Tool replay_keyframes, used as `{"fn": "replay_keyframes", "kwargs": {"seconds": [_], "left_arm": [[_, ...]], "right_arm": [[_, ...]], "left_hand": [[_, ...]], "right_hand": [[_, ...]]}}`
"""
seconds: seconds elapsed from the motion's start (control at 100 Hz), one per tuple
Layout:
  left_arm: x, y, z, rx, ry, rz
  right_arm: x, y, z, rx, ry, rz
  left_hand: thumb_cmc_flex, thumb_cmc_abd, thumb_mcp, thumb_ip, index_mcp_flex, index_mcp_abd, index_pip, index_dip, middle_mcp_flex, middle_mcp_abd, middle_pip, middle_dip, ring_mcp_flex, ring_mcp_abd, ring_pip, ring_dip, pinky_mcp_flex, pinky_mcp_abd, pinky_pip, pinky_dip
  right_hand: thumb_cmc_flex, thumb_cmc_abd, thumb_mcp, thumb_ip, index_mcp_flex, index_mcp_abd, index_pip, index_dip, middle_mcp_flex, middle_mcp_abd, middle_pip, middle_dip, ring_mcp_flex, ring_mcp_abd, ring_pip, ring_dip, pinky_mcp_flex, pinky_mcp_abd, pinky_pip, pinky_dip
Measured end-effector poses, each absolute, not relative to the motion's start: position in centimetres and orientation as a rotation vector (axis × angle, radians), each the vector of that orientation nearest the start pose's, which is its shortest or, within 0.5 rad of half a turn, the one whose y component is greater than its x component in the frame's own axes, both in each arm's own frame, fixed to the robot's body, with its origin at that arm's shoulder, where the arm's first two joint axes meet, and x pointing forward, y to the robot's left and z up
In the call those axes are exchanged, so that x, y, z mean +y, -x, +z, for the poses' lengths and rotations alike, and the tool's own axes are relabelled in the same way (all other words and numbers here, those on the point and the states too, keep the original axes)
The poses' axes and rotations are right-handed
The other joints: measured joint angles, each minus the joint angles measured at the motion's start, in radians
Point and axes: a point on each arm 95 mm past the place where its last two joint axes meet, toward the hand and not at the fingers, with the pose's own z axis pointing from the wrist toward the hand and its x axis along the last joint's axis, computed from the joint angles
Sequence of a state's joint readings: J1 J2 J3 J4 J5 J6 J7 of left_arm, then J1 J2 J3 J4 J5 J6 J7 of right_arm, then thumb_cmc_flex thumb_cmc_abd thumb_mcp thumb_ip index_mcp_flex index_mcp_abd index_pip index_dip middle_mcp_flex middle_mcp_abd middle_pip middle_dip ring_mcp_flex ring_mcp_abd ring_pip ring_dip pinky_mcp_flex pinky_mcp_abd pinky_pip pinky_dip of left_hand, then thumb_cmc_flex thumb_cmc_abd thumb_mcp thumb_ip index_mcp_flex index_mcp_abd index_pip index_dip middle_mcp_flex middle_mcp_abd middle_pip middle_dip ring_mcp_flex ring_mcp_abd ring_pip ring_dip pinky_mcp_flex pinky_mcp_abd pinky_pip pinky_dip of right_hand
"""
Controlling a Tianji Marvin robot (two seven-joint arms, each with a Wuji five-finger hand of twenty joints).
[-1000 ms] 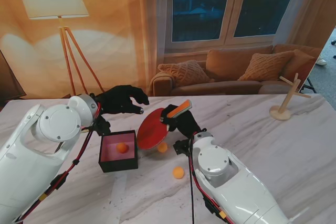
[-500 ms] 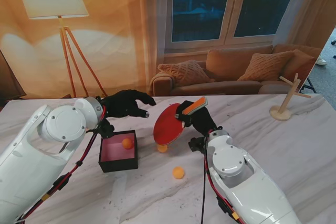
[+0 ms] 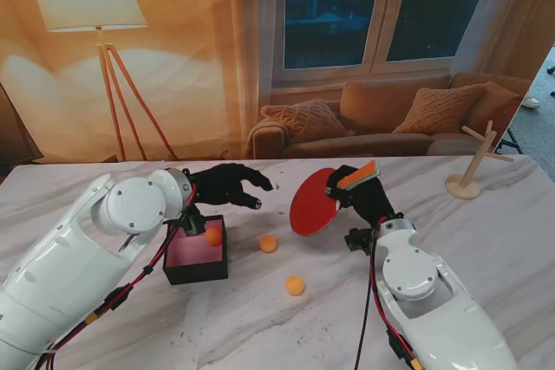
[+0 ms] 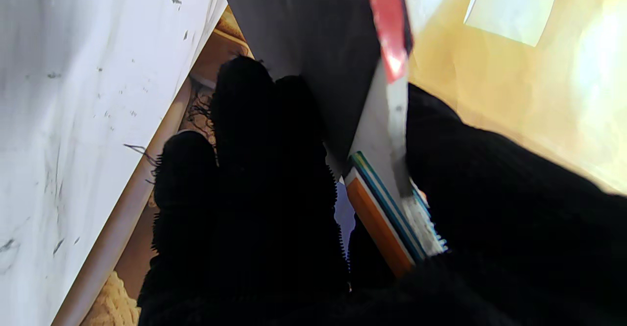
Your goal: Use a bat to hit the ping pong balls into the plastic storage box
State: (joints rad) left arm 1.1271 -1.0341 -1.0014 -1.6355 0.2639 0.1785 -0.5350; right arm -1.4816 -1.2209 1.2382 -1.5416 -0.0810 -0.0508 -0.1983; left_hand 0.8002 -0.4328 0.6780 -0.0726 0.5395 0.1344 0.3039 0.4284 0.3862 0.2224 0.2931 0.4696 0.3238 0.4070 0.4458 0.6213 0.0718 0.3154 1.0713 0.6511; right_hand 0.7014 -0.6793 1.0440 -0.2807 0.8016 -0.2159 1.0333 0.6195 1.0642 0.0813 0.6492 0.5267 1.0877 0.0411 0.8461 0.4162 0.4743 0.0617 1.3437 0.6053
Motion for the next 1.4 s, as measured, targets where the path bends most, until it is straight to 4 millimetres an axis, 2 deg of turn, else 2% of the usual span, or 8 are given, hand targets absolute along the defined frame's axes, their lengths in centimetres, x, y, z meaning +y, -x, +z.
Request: {"fn": "replay_keyframes", "kwargs": {"seconds": [0.2,0.46,0.76,0.79,0.95,1.09,1.19,1.4], "left_arm": [[-7.6,-47.2,-23.8,1.857,1.786,-1.695],[-8.9,-47.4,-26.3,1.955,1.754,-1.642],[-10.3,-46.9,-29.3,2.025,1.657,-1.569],[-10.4,-46.9,-29.6,2.023,1.655,-1.566],[-11.1,-46.7,-31.0,2.035,1.649,-1.537],[-11.6,-46.6,-31.9,2.049,1.609,-1.505],[-11.7,-46.6,-32.4,2.052,1.595,-1.494],[-11.9,-46.8,-33.3,2.072,1.557,-1.461]], "right_arm": [[-0.6,-42.9,-29.5,-0.616,2.199,-2.499],[-1.5,-42.3,-29.4,-0.584,2.188,-2.535],[-1.7,-42.0,-29.4,-0.58,2.184,-2.541],[-1.7,-42.0,-29.4,-0.578,2.183,-2.543],[-1.6,-41.8,-29.3,-0.571,2.183,-2.544],[-1.6,-41.7,-29.3,-0.567,2.186,-2.544],[-1.6,-41.7,-29.3,-0.564,2.188,-2.544],[-1.6,-41.6,-29.3,-0.551,2.193,-2.545]], "left_hand": [[0.0,0.0,0.004,0.0,0.0,0.0,0.038,0.029,-0.011,0.0,0.0,0.0,-0.004,-0.003,-0.007,0.0,-0.002,-0.009,-0.019,0.003],[-0.013,-0.002,0.037,0.0,0.0,0.012,0.084,0.052,-0.024,0.0,0.0,-0.001,-0.026,-0.004,0.006,0.008,0.043,-0.028,0.133,0.109],[-0.043,-0.001,0.035,0.0,-0.084,0.011,-0.016,-0.006,-0.137,0.0,-0.038,-0.035,-0.061,0.008,-0.045,-0.026,0.032,-0.017,0.117,0.11],[-0.051,0.0,0.02,0.0,-0.069,0.011,-0.016,-0.007,-0.15,0.0,-0.042,-0.037,-0.078,0.017,-0.047,-0.022,0.028,-0.008,0.107,0.109],[-0.068,0.001,-0.059,0.001,-0.143,0.009,-0.084,-0.035,-0.189,0.0,-0.086,-0.06,-0.105,0.045,-0.085,-0.056,0.02,0.027,0.057,0.085],[-0.079,0.013,-0.098,0.003,-0.134,0.009,-0.088,-0.029,-0.189,0.0,-0.097,-0.06,-0.105,0.056,-0.073,-0.063,0.036,0.042,0.066,0.08],[-0.079,0.013,-0.098,0.003,-0.134,0.009,-0.088,-0.029,-0.189,0.002,-0.085,-0.028,-0.1,0.057,-0.011,-0.007,0.074,0.04,0.131,0.083],[-0.079,0.012,-0.001,0.001,-0.176,0.008,-0.034,0.015,-0.189,0.015,-0.03,0.058,0.04,0.057,0.164,0.125,0.229,0.028,0.267,0.098]], "right_hand": [[0.0,0.0,0.0,0.0,0.0,0.0,0.0,0.0,0.0,0.0,0.0,0.0,0.0,0.0,0.0,0.0,0.0,0.0,0.0,0.0],[0.0,0.0,0.0,0.0,0.0,0.0,0.0,0.0,0.0,0.0,0.0,0.0,0.0,0.0,0.0,0.0,0.0,0.0,0.0,0.0],[0.0,0.0,0.0,0.0,0.0,0.0,0.0,0.0,0.0,0.0,0.0,0.0,0.0,0.0,0.0,0.0,0.0,0.0,0.0,0.0],[0.0,0.0,0.0,0.0,0.0,0.0,0.0,0.0,0.0,0.0,0.0,0.0,0.0,0.0,0.0,0.0,0.0,0.0,0.0,0.0],[0.0,0.0,0.0,0.0,0.0,0.0,0.0,0.0,0.0,0.0,0.0,0.0,0.0,0.0,0.0,0.0,0.0,0.0,0.0,0.0],[0.0,0.0,0.0,0.0,0.0,0.0,0.0,0.0,0.0,0.0,0.0,0.0,0.0,0.0,0.0,0.0,0.0,0.0,0.0,0.0],[0.0,0.0,0.0,0.0,0.0,0.0,0.0,0.0,0.0,0.0,0.0,0.0,0.0,0.0,0.0,0.0,0.0,0.0,0.0,0.001],[0.0,0.0,0.0,0.0,0.0,0.0,0.0,0.0,0.0,0.0,0.0,0.0,0.0,0.0,0.0,0.0,-0.001,0.0,0.0,0.001]]}}
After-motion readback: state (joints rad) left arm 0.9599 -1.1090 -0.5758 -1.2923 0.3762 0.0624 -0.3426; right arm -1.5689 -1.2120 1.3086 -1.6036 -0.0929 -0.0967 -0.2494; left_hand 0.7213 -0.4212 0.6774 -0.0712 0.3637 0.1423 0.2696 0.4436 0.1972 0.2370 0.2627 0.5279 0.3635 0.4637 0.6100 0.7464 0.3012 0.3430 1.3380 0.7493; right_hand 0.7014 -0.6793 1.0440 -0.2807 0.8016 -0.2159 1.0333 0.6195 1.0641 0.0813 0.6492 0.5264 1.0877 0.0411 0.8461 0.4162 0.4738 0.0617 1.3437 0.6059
